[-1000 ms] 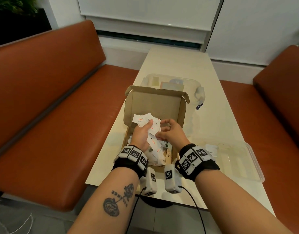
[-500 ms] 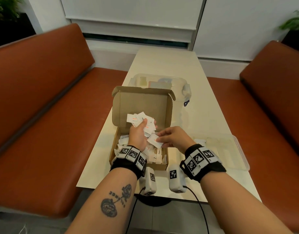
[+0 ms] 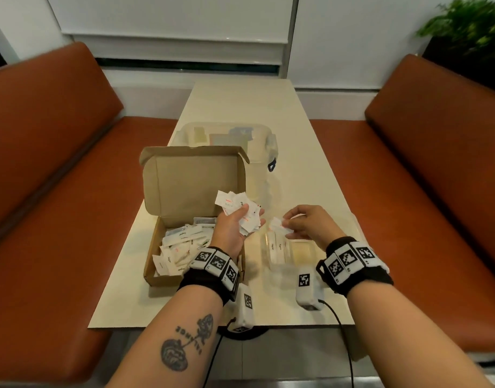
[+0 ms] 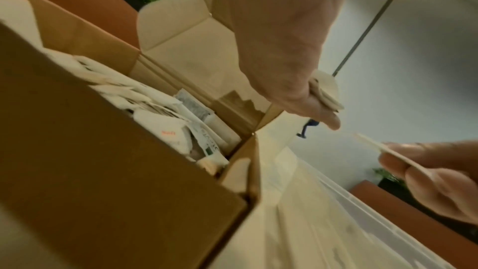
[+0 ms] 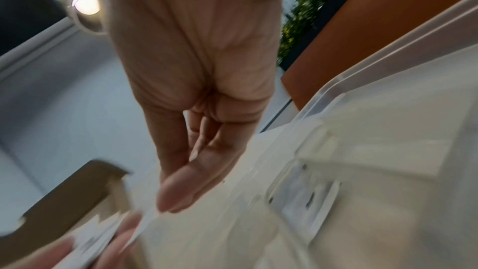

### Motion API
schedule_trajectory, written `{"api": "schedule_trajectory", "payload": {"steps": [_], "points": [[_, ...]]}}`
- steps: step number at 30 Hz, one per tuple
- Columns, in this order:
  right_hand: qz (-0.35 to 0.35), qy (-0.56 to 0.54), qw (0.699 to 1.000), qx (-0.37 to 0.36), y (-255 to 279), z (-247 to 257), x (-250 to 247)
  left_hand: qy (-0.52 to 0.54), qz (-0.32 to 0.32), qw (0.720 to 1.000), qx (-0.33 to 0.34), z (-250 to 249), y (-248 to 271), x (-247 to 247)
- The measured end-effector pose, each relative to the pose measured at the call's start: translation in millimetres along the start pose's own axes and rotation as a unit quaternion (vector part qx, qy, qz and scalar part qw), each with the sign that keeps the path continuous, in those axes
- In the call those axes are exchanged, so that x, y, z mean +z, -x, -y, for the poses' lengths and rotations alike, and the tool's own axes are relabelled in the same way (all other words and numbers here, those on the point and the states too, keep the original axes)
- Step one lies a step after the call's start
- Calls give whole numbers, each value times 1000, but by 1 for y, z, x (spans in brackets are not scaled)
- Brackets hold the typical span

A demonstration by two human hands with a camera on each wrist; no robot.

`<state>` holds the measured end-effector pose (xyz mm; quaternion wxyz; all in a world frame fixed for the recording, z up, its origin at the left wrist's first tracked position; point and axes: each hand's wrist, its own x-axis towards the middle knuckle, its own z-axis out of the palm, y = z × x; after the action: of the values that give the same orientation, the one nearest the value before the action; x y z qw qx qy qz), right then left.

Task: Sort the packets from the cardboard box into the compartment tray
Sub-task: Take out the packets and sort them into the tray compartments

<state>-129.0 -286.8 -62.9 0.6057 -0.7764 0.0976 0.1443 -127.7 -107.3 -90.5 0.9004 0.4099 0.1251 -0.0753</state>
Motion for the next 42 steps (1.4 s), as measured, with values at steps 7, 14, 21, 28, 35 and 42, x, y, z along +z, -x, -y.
{"api": "schedule_trajectory", "payload": {"steps": [7,14,21,28,35,42], "points": [[-160,23,986,-43,-16,-19,-58,-51,8,998,-45,25,-1,18],[-154,192,966,-73,-36,-34,-44,-69,-10,996,-51,37,-10,22],[-142,234,959,-74,-50,-41,-33,-99,-2,994,-50,37,-12,20],[-198,294,934,-49,-51,-44,-60,-115,-6,992,-50,35,-11,21],[-157,331,930,-22,-54,-47,-63,-138,-10,989,-57,34,-13,23],[-127,363,923,-19,-50,-43,-70,-206,-16,977,-47,37,-18,26]]}}
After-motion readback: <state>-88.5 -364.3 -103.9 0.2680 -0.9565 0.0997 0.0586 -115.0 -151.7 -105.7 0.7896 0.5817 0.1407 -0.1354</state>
